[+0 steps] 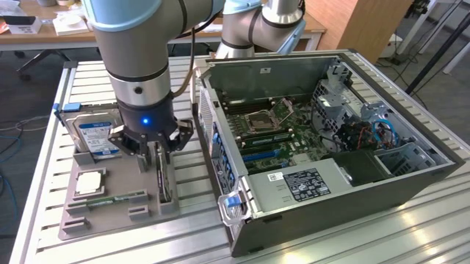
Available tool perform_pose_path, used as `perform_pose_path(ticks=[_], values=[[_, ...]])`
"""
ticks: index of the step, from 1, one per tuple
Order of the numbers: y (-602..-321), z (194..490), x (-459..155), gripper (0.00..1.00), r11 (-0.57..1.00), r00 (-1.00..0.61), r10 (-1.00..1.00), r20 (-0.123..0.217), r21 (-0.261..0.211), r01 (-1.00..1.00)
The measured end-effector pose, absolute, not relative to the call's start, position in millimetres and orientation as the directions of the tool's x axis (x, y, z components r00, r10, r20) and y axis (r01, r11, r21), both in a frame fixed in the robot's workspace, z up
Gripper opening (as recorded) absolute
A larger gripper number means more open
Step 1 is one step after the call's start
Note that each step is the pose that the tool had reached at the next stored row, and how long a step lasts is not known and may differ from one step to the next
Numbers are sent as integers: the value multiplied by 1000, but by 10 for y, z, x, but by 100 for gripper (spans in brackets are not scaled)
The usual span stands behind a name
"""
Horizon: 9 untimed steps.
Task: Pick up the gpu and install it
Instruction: 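Pick up the gpu and move the gpu toward the slot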
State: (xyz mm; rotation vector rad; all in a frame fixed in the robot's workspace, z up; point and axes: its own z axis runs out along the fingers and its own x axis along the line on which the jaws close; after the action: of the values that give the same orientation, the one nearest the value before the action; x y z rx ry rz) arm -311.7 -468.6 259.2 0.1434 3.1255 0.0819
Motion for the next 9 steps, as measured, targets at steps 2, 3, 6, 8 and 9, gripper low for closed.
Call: perform_pose_path(ticks=[2, 3, 6, 8, 9], values=[[-4686, 2564, -3117, 41, 994, -996, 92, -9, 53, 91], [-4686, 2551, -3117, 41, 994, -996, 92, -9, 53, 91], [-4686, 2522, -3117, 41, 994, -996, 92, -9, 53, 91], [-4686, 2515, -3117, 41, 994, -996, 92, -9, 53, 91], [-4686, 2508, -3117, 41, 994, -996, 92, -9, 53, 91]])
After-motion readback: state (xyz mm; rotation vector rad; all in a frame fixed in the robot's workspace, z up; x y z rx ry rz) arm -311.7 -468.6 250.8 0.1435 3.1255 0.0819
